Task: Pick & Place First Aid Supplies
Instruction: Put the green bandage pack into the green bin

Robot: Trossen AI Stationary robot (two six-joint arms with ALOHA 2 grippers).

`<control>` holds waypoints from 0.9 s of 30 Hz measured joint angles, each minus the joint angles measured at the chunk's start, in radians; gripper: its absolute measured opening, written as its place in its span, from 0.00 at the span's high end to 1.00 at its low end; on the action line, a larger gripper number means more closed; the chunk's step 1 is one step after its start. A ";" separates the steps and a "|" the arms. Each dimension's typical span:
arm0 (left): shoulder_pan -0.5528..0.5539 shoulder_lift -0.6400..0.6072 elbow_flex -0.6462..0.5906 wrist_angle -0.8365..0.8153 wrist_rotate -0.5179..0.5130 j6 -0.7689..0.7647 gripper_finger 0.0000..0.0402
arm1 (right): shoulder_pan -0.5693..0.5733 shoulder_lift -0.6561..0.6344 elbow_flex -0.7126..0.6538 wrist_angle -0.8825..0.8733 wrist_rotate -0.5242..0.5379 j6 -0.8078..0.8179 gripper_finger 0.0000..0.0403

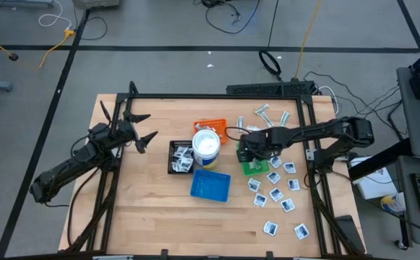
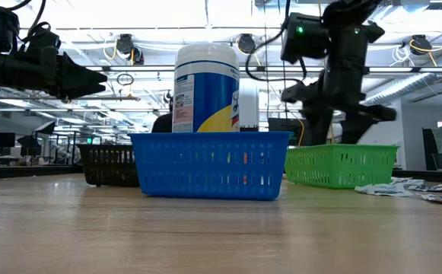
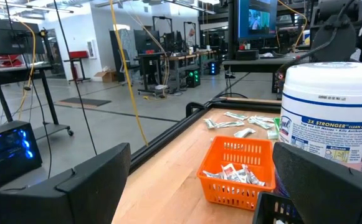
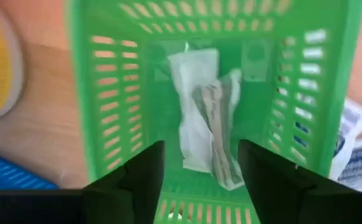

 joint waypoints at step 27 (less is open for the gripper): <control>0.000 0.000 0.000 0.000 0.000 -0.001 0.01 | -0.212 0.100 0.357 -0.179 0.027 -0.124 0.51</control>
